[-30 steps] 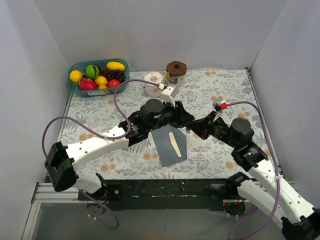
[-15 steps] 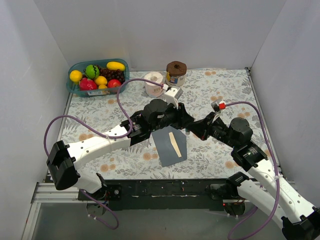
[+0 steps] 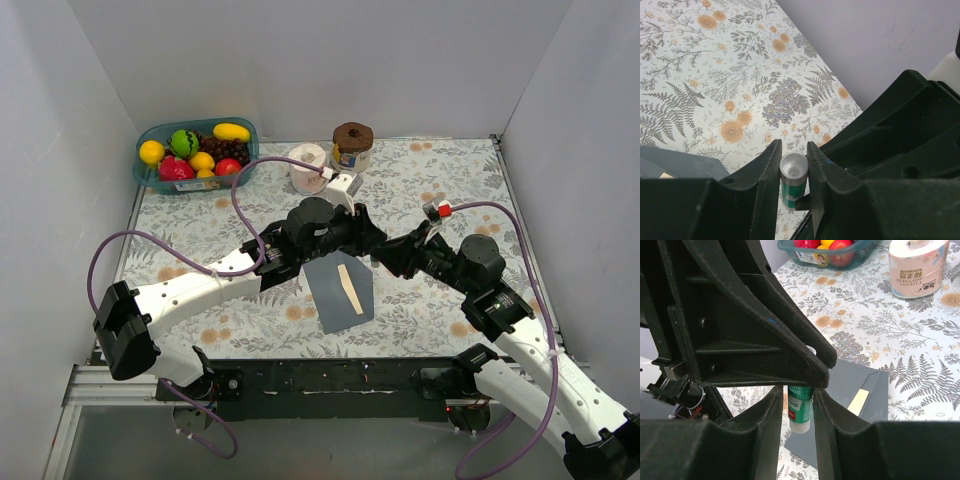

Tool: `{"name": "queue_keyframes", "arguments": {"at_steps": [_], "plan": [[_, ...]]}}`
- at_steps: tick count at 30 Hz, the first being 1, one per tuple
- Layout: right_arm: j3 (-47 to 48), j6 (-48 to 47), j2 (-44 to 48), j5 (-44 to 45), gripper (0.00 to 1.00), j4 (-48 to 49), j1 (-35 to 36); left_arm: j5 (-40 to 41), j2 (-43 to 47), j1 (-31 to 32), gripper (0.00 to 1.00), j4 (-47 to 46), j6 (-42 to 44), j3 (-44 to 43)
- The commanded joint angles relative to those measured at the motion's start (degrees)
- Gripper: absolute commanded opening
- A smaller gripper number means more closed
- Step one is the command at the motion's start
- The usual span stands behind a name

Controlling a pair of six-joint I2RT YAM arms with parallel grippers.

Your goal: Place the letter into the envelope and seal it

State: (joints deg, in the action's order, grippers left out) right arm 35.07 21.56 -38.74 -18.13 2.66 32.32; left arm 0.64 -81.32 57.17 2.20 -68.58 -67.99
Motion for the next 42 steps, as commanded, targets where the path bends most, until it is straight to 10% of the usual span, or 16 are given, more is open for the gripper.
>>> {"name": "queue_keyframes", "arguments": {"at_steps": [1,14,26,30,42], "plan": [[0.61,0.32,-0.19,-0.94,0.37,3.58,0.12,1.29,1.34,-0.04,0.0,0.0,-0.24,-0.39],[0.44,0.85,-1.78,-3.14,0.44,4.2,0.12,1.73,1.25,-0.04,0.0,-0.97,0.02,-0.92],[0.35,0.76,-1.95,-3.4,0.26,4.73,0.12,2.52,1.6,-0.04,0.0,-0.97,-0.07,-0.57],[1.14,0.76,-2.48,-3.31,0.01,4.64,0.12,2.7,2.13,-0.04,0.0,-0.97,0.02,-0.66],[8.61,-3.02,-5.38,-18.33,0.01,5.08,0.12,-8.81,9.94,-1.88,0.0,-1.85,2.39,3.11]]}}
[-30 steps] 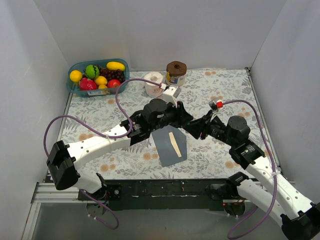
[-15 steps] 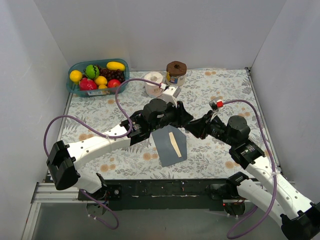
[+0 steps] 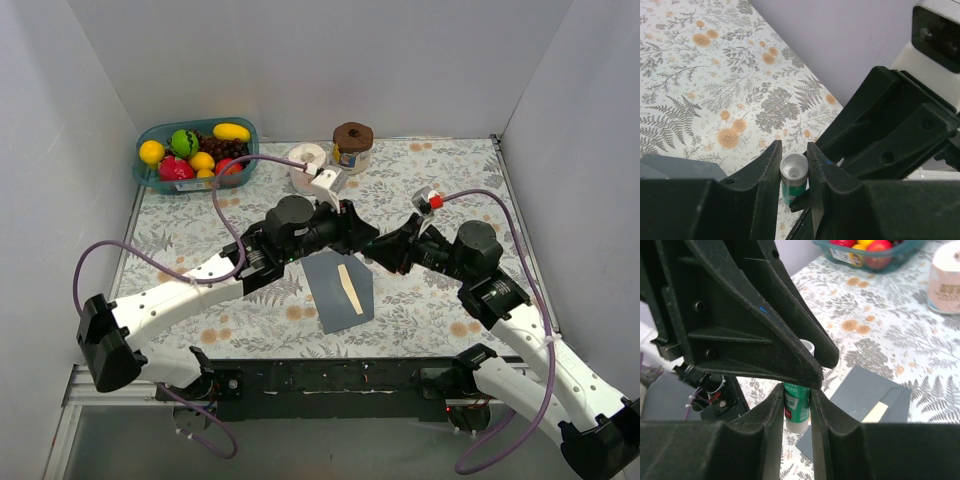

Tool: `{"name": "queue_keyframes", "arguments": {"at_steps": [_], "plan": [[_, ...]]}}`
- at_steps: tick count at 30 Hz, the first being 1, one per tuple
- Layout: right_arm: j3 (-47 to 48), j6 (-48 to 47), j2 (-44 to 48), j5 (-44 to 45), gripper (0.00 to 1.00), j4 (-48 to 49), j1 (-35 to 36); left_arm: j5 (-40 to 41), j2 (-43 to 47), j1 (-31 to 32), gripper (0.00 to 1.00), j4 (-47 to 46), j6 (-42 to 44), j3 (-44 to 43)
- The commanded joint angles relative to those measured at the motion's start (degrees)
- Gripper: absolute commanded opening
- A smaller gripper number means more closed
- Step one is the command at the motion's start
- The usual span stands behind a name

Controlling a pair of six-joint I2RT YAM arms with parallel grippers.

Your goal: Place the letter into the envelope and seal it

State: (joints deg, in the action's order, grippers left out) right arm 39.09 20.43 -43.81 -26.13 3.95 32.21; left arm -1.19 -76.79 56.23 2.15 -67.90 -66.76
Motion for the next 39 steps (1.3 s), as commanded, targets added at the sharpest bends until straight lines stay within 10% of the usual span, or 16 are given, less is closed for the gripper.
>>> {"name": "queue_keyframes", "arguments": {"at_steps": [1,7,10,12,17,24,39], "plan": [[5.29,-1.97,-0.4,-11.65,0.01,4.49,0.23,-9.94,6.04,-1.73,0.0,-1.89,1.8,2.25],[8.1,-3.81,-0.31,-20.09,0.01,4.93,0.14,-24.08,10.26,-5.5,0.01,-5.49,2.51,4.62],[8.98,-4.25,-0.75,-23.26,0.01,5.02,0.22,-29.38,10.7,-7.44,0.17,-7.6,2.07,4.62],[9.69,-4.25,-1.01,-23.97,0.01,4.93,0.14,-30.98,10.09,-7.97,0.57,-8.13,1.89,4.19],[10.74,-5.57,-0.58,-17.4,0.01,2.74,0.14,-27.47,8.24,-9.55,0.98,-8.04,0.49,1.64],[11.97,-5.49,0.04,-0.79,0.01,-0.69,0.23,-9.99,5.34,-10.7,0.98,-5.76,-4.34,-2.05],[11.62,-3.2,-0.48,7.85,0.01,-1.92,0.22,-10.32,1.39,-7.98,0.71,-5.4,-8.39,-3.99]]}}
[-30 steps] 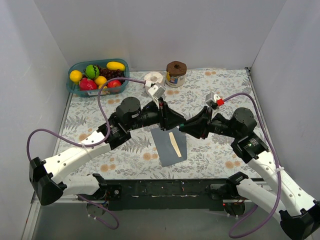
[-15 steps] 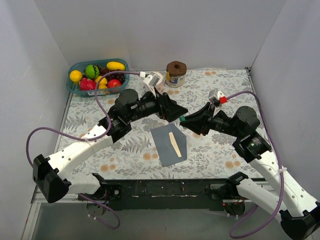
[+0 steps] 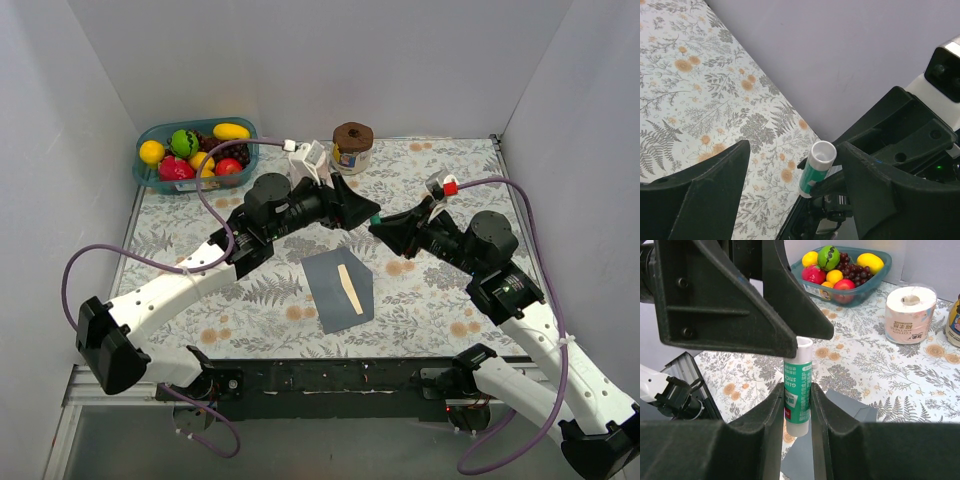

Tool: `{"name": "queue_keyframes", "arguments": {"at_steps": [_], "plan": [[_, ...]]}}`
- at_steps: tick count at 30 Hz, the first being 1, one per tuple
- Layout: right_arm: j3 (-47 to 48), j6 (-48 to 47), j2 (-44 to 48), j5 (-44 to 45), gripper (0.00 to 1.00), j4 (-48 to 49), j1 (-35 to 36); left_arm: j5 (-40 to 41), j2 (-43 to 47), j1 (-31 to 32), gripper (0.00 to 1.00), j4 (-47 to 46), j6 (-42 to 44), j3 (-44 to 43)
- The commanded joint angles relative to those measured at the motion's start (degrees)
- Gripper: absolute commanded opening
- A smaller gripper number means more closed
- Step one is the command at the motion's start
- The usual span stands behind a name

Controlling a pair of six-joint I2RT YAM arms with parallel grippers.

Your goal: Place the letter into the envelope and seal it

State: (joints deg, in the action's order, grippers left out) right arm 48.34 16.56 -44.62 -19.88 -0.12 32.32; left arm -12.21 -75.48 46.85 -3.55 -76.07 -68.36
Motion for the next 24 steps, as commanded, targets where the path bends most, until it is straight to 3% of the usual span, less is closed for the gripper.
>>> {"name": "queue_keyframes", "arguments": {"at_steps": [1,13,24], "plan": [[2.29,0.67,0.41,1.51,0.01,2.14,0.12,0.78,0.07,1.58,0.71,0.3,-0.22,-2.57],[1.76,1.11,-0.11,0.02,0.01,2.14,0.2,1.75,-0.89,2.81,0.47,0.65,1.19,-3.45],[1.59,1.37,-0.82,-1.04,0.01,1.79,0.12,3.24,-0.81,2.98,0.46,1.88,2.51,-4.33]]}}
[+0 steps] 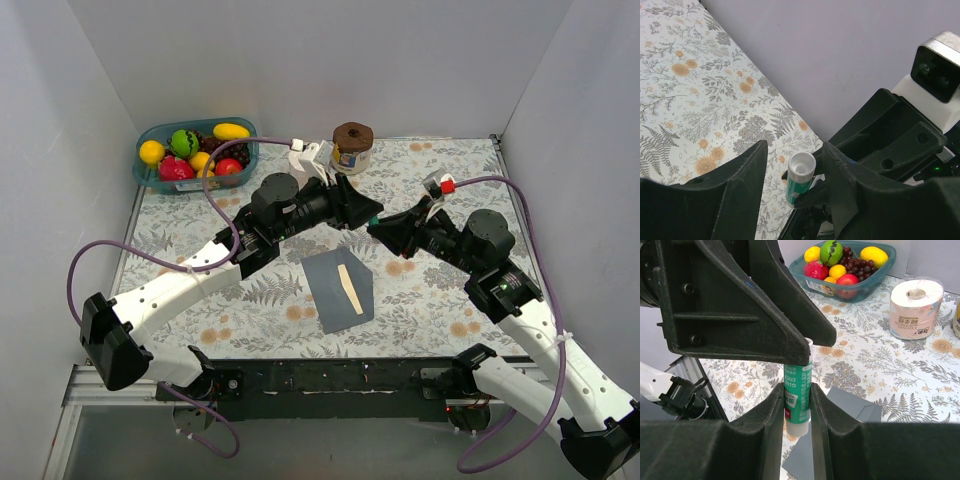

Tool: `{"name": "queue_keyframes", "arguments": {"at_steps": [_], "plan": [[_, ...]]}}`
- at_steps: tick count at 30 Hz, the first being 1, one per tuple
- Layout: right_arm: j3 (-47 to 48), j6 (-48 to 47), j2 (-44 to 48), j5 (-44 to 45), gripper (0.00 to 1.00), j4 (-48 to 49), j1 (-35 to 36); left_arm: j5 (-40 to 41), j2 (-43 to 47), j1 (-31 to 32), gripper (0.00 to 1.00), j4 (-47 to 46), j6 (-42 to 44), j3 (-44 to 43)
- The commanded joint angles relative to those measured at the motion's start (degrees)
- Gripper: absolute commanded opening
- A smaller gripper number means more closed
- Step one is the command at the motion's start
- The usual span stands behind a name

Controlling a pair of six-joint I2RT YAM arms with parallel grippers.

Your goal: Place the letter into the envelope and seal it

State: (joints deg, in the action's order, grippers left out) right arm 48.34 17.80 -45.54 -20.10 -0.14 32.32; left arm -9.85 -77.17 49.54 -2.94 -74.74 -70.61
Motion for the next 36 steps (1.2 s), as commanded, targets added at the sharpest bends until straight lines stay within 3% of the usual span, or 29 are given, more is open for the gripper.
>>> {"name": "queue_keyframes", "arguments": {"at_steps": [1,15,19,20,22,25,27,31,36], "plan": [[1.67,0.21,0.1,-0.82,0.01,1.81,0.12,0.62,0.7,0.3,0.45,1.27,1.18,-2.16],[1.32,0.04,0.28,-0.47,0.01,1.9,0.12,-0.79,-0.35,0.65,0.35,1.18,1.35,-2.43],[0.97,0.04,0.19,-0.47,0.01,1.9,0.12,-0.7,-0.35,0.65,0.22,1.27,1.61,-2.43],[0.97,0.04,0.19,-0.47,0.01,1.9,0.12,-0.79,-0.27,0.65,0.12,1.27,1.7,-2.34],[0.88,0.04,0.19,-0.47,0.01,1.9,0.12,-0.87,-0.27,0.65,0.02,1.27,1.79,-2.17],[0.71,0.04,0.19,-0.47,0.02,1.9,0.12,-1.05,-0.27,0.65,0.0,1.27,1.88,-2.16],[0.71,-0.05,0.1,-0.38,0.09,1.9,0.12,-1.4,-0.35,0.73,0.0,1.44,2.23,-2.43],[0.97,0.04,-0.51,-0.99,0.35,1.72,0.12,-3.16,-1.23,0.82,0.0,2.5,3.28,-3.39],[1.5,0.04,-1.04,-1.44,0.41,1.11,0.12,-4.48,-2.81,1.17,0.0,5.48,5.3,-5.41]]}}
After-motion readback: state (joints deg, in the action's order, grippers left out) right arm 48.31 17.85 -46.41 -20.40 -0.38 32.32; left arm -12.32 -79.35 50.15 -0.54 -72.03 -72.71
